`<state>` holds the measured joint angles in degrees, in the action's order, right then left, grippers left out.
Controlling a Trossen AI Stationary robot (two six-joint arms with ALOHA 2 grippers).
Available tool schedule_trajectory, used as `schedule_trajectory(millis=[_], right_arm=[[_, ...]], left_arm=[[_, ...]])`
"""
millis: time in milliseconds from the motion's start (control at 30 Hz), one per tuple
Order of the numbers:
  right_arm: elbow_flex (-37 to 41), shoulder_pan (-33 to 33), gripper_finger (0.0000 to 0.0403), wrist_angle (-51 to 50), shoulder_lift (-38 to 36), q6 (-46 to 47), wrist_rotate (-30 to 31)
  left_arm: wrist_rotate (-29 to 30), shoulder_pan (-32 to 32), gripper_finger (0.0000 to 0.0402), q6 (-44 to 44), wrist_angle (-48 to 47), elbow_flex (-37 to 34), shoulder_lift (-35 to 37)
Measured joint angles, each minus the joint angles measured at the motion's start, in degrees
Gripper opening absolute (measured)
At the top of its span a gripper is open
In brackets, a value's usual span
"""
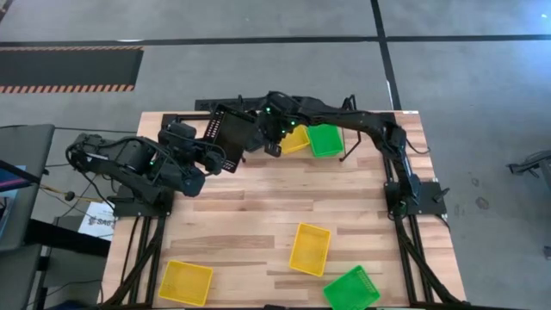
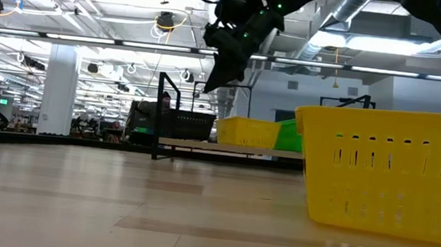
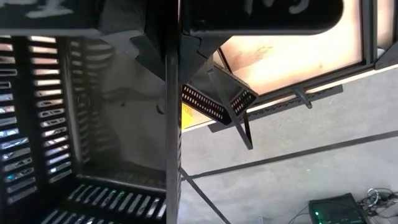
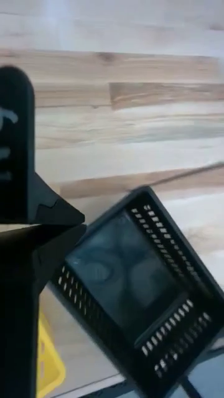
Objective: Stack baskets on shelf by color
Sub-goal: Stack the black bin on top of the black bin on the shelf
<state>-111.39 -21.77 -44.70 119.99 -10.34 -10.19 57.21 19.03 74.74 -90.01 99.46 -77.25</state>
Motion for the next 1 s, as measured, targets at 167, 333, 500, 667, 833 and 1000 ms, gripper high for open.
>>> schedule_trajectory(millis=[167,333,500,667,833,1000], right_arm=[[0.1,0.9,0.0056,-1.3,0.2,-0.8,0.0],[-0.4,1.0,0.0091,-5.9,-0.7,-1.4,1.9],[-4.3,-0.7,0.0106,-13.8,-7.1,-2.1,2.9],[-4.3,-3.6,0.0099,-19.3,-12.6,-0.6,9.3],[-2.5,-6.9,0.0027,-28.0,-13.0,3.4,12.1],[6.7,-6.6,0.0006,-24.0,-12.9,3.4,11.9]], left_arm=[[-0.1,0.0,0.0,0.0,0.0,0.0,0.0],[-0.1,0.0,0.0,0.0,0.0,0.0,0.0],[0.2,0.0,0.0,0.0,0.0,0.0,0.0],[0.5,0.0,0.0,0.0,0.0,0.0,0.0],[0.5,0.0,0.0,0.0,0.0,0.0,0.0],[0.4,0.0,0.0,0.0,0.0,0.0,0.0]])
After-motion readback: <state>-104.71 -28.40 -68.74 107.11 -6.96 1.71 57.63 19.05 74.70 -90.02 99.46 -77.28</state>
